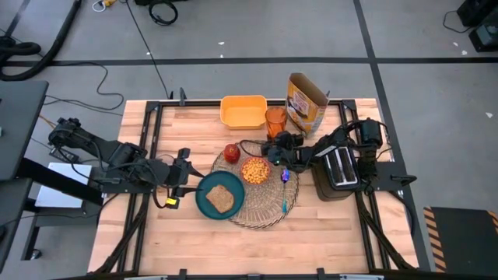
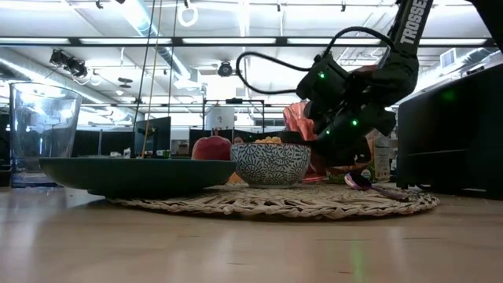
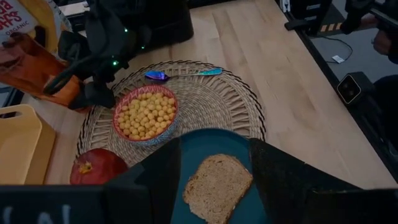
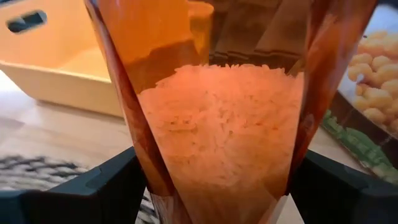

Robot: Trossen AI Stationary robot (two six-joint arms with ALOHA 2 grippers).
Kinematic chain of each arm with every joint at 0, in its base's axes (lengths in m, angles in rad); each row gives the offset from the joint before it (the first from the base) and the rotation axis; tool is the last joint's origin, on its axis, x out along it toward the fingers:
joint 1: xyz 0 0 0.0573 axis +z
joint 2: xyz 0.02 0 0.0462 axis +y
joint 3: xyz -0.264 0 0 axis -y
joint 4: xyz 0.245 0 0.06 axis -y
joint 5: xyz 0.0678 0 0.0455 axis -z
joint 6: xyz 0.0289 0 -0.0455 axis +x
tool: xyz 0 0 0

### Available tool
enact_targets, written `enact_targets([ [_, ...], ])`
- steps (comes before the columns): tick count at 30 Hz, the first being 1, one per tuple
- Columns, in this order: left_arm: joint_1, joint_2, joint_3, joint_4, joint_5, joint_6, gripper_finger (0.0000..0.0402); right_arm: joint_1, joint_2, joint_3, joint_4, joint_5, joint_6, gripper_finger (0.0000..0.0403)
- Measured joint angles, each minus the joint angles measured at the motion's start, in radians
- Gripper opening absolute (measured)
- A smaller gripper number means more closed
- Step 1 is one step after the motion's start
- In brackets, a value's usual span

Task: Arrange a breakfast setting
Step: Put the brown cup of milk to the top right of the brown table mat

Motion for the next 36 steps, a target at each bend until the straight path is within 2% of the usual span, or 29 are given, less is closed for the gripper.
enact_targets([
  [3,0.000,0.000,0.000,0.000,0.000,-0.001,0.0194,0.001,0.000,0.000,0.000,0.003,-0.002,0.0338],
  [8,0.000,0.000,0.000,0.000,0.000,-0.001,0.0194,0.045,0.000,0.000,0.027,0.040,-0.098,0.0338],
  [14,0.000,0.000,0.000,0.000,0.000,-0.001,0.0194,0.067,0.000,0.000,0.030,0.041,-0.103,0.0338],
  [18,0.000,0.000,0.000,0.000,0.000,-0.002,0.0194,0.069,0.000,0.000,0.032,0.000,-0.058,0.0338],
  [24,-0.002,0.000,0.000,-0.004,0.001,-0.025,0.0194,0.069,-0.001,-0.007,0.097,-0.053,-0.075,0.0338],
  [30,-0.039,0.000,0.000,-0.010,0.003,-0.035,0.0194,0.070,-0.001,-0.141,0.348,-0.110,-0.077,0.0338],
  [36,-0.056,0.000,0.000,0.011,0.003,-0.035,0.0194,0.062,-0.003,-0.218,0.613,-0.230,-0.320,0.0338],
])
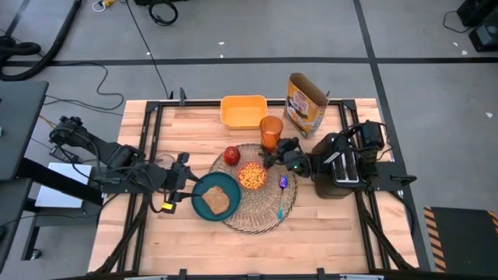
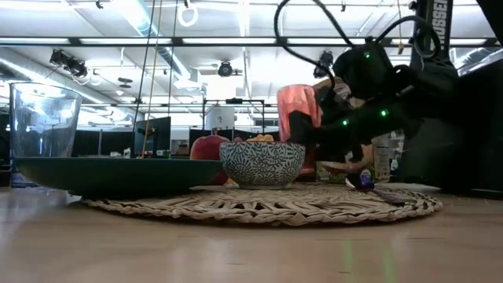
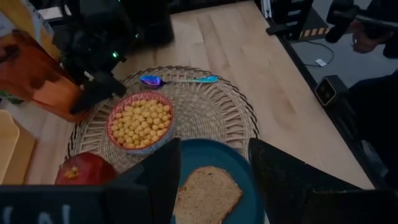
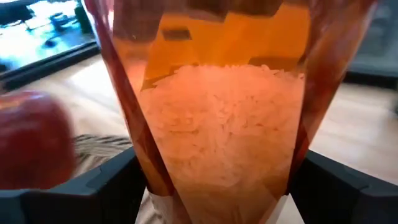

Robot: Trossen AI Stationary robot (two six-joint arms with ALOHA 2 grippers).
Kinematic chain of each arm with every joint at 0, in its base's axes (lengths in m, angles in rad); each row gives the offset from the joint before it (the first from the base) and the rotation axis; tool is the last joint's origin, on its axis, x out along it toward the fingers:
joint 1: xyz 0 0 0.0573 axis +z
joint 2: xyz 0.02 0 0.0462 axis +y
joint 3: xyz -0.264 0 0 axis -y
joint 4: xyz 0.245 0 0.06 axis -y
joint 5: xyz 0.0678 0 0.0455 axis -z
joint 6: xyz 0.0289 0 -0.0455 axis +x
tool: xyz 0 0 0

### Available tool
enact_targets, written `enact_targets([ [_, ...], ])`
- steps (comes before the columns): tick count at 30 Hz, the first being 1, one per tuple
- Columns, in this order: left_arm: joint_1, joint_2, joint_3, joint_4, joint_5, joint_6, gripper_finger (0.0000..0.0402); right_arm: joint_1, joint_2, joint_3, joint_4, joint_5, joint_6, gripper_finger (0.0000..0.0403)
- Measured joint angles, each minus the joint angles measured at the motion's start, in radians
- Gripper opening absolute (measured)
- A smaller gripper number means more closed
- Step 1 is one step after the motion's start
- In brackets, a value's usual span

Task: Arrange a breakfast setting
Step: Put the brown cup of milk to the top right of the brown table mat

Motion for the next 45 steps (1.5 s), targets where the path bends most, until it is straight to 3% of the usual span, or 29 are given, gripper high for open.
enact_targets([
  [4,0.000,0.001,0.000,0.019,0.000,0.001,0.0194,-0.023,0.002,0.014,-0.015,-0.076,-0.080,0.0338],
  [11,0.000,0.002,0.000,0.019,0.000,-0.010,0.0194,-0.046,0.002,0.015,-0.022,-0.078,-0.050,0.0338],
  [22,0.000,0.002,0.000,0.019,0.000,0.008,0.0194,-0.086,-0.015,0.058,0.013,-0.206,-0.079,0.0338],
  [30,0.000,0.002,0.000,0.040,0.000,0.035,0.0194,-0.179,-0.015,0.073,0.011,-0.472,-0.154,0.0338],
  [36,0.000,0.002,0.000,0.047,0.000,0.035,0.0194,-0.235,-0.015,0.074,0.035,-0.575,-0.190,0.0338],
  [41,0.000,0.002,0.000,0.048,0.000,0.042,0.0194,-0.241,-0.015,0.074,0.012,-0.630,-0.185,0.0338],
  [45,0.001,0.002,0.000,0.050,0.000,0.072,0.0194,-0.229,-0.014,0.074,-0.065,-0.592,-0.181,0.0338],
])
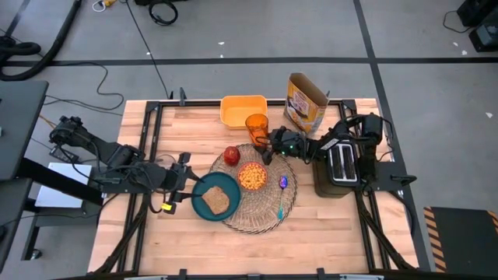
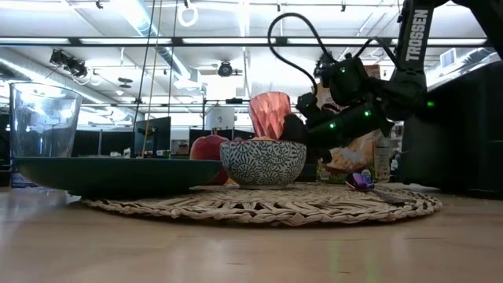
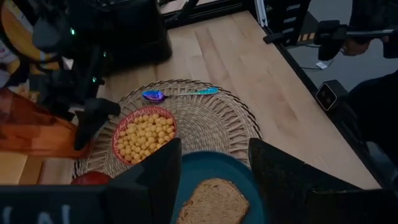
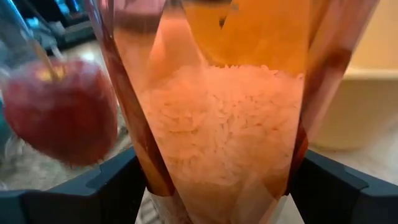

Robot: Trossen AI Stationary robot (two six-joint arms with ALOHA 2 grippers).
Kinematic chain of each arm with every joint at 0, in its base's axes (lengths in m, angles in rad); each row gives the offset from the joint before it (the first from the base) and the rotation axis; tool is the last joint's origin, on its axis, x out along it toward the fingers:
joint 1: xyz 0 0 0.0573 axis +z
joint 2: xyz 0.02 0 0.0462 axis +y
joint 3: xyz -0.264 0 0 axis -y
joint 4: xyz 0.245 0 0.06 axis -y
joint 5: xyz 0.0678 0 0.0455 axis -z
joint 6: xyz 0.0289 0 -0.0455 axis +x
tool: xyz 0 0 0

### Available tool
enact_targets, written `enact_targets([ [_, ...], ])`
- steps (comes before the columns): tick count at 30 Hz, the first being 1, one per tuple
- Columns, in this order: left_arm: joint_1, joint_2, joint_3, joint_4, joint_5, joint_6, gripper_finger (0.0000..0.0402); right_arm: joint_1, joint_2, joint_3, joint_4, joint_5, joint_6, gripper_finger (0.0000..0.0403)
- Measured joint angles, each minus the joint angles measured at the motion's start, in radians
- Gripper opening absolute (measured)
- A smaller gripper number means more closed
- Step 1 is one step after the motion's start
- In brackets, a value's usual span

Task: Arrange a breakfast setting
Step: Put the brown cup of milk to the top right of the brown table mat

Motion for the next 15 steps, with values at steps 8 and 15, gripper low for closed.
enact_targets([
  [8,0.001,0.000,0.000,0.010,0.000,0.041,0.0194,0.000,0.000,0.033,-0.011,-0.118,-0.021,0.0338],
  [15,0.002,0.000,-0.003,0.033,-0.034,0.069,0.0194,-0.014,0.000,0.084,-0.091,-0.157,-0.048,0.0338],
])
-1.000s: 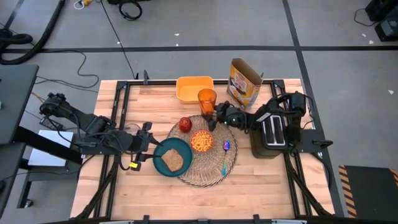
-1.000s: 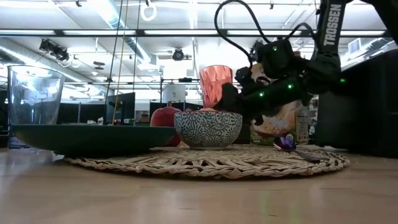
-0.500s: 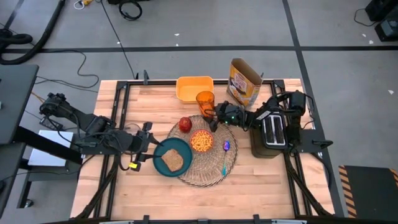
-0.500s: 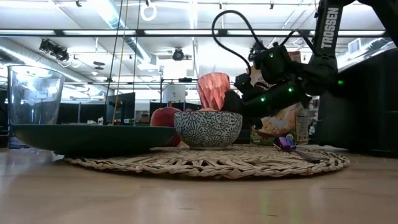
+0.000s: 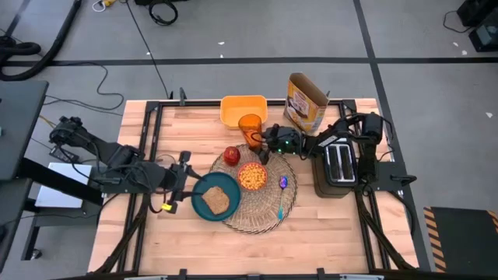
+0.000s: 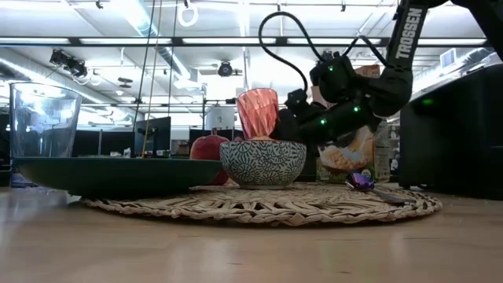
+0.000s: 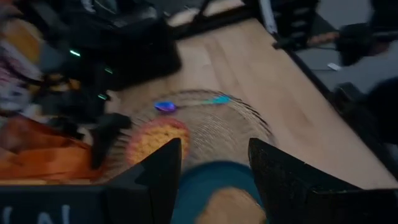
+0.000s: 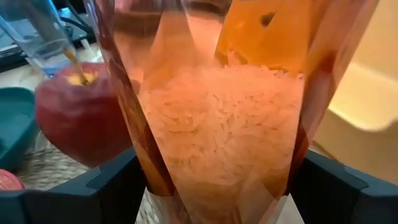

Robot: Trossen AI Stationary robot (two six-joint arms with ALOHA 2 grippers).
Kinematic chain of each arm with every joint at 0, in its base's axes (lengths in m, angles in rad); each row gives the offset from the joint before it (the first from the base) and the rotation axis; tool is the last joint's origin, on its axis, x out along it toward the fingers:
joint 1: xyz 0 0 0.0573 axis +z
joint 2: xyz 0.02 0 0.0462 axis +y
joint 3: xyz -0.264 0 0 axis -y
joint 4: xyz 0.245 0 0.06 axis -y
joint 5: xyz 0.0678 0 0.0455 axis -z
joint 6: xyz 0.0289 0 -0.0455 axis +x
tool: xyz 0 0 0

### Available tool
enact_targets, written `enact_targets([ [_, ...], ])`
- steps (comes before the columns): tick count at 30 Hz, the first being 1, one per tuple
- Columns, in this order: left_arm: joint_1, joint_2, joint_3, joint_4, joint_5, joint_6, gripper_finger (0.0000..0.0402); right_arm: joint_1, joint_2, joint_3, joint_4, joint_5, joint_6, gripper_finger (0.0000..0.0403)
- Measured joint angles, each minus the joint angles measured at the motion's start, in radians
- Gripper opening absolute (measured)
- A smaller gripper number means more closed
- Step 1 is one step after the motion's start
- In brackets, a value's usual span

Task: Arrange a breakfast setting
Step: Put the brown cup of milk to the top right of the brown table mat

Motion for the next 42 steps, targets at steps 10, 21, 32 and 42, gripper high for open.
enact_targets([
  [10,0.233,-0.006,-0.143,0.357,0.039,0.152,0.0194,0.020,-0.153,-0.017,-0.086,0.048,-0.116,0.0338],
  [21,0.611,0.272,-0.063,0.584,0.379,0.235,0.0192,0.075,-0.264,-0.017,-0.342,0.158,-0.175,0.0338],
  [32,0.715,0.549,0.190,0.434,0.480,0.307,0.0172,0.073,-0.344,-0.017,-0.393,0.175,-0.188,0.0338],
  [42,0.704,0.577,0.242,0.449,0.461,0.339,0.0172,0.080,-0.345,-0.017,-0.440,0.159,-0.172,0.0337],
])
